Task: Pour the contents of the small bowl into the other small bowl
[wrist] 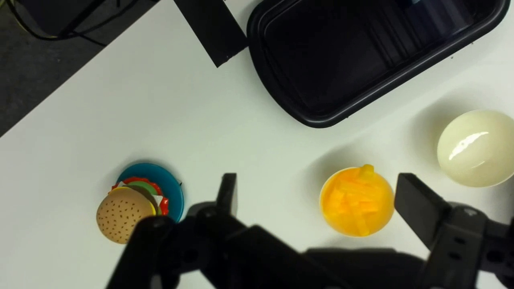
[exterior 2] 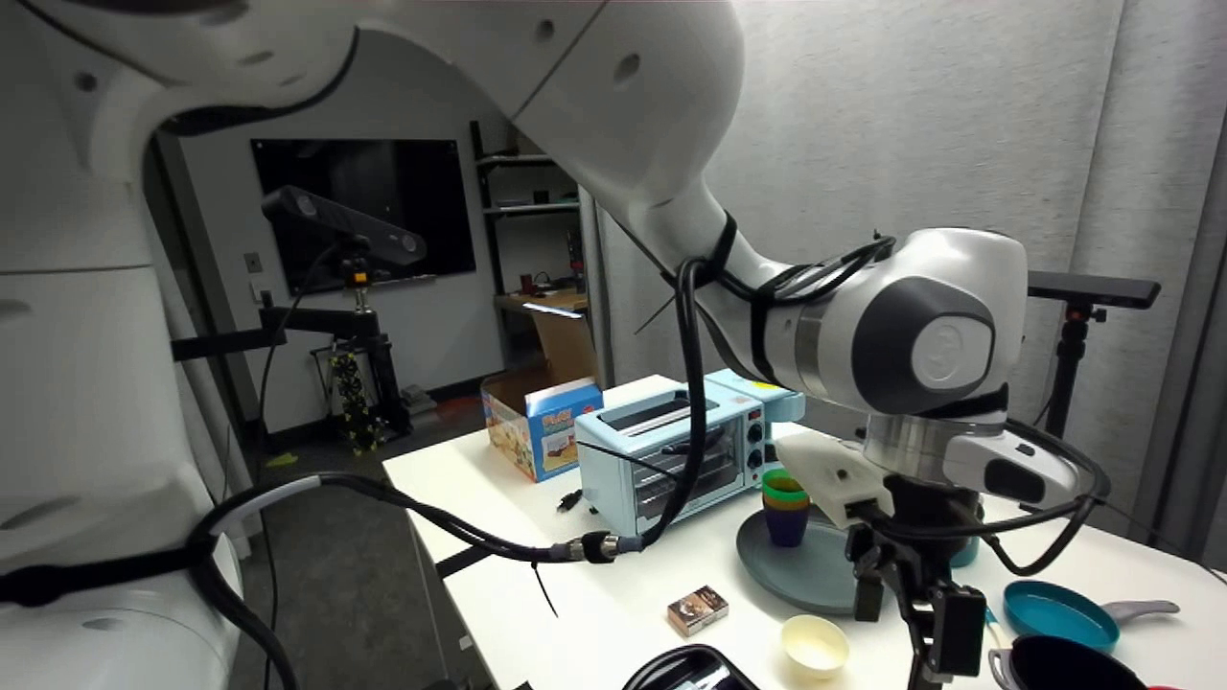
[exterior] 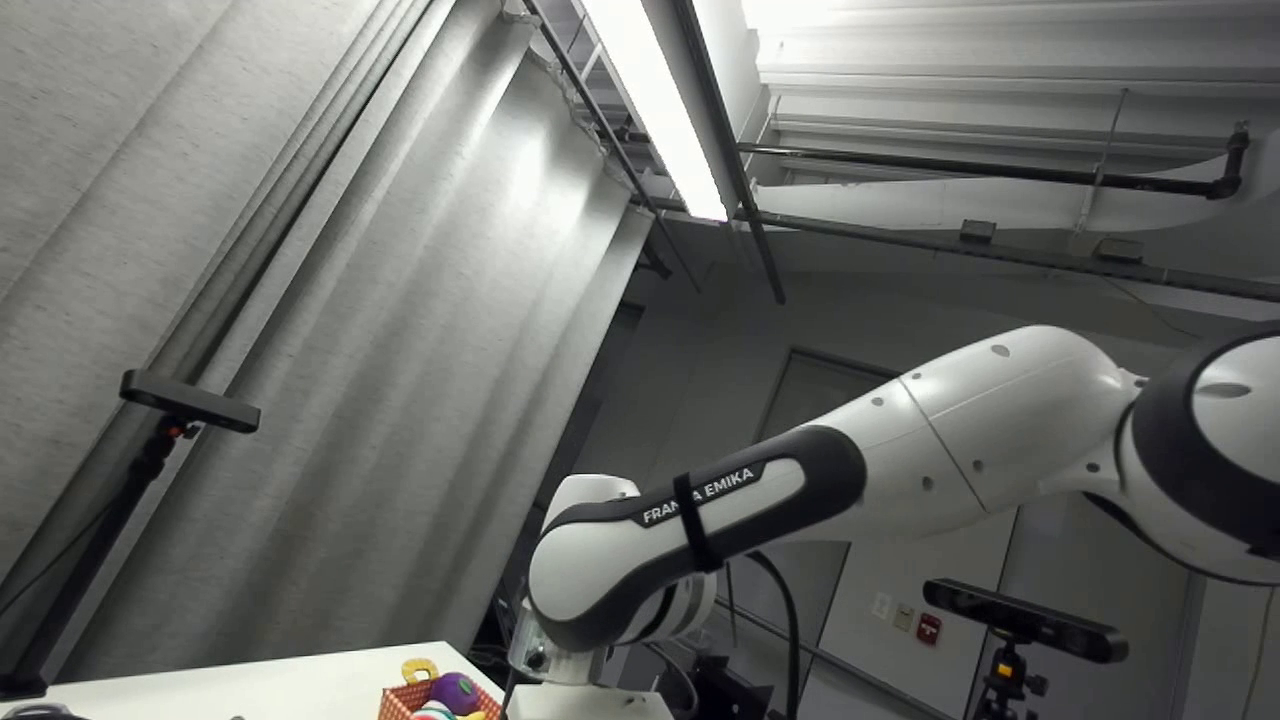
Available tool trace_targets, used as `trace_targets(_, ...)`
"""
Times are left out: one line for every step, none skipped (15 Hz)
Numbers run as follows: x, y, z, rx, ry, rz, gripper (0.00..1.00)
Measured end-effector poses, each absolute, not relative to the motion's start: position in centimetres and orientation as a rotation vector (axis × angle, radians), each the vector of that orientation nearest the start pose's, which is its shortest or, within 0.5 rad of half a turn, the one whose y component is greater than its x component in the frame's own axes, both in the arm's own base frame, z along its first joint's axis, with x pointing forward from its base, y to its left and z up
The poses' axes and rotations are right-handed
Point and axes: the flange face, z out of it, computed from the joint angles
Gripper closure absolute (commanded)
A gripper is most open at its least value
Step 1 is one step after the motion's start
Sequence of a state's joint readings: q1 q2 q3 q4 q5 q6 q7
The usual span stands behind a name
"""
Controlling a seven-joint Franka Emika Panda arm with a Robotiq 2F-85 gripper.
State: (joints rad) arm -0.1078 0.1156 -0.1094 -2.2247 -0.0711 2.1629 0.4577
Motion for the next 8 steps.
trace_targets(51.1,-11.8,30.1,-3.060,1.006,0.286,0.00)
trace_targets(51.6,-12.0,29.3,-3.060,1.012,0.303,0.00)
trace_targets(52.1,-12.3,28.5,-3.061,1.016,0.318,0.00)
trace_targets(52.6,-12.5,27.7,-3.062,1.022,0.331,0.00)
trace_targets(53.1,-12.8,27.0,-3.063,1.029,0.345,0.00)
trace_targets(53.6,-13.1,26.2,-3.062,1.038,0.356,0.00)
trace_targets(54.0,-13.4,25.5,-3.062,1.045,0.366,0.00)
trace_targets(54.4,-13.6,24.9,-3.062,1.053,0.374,0.00)
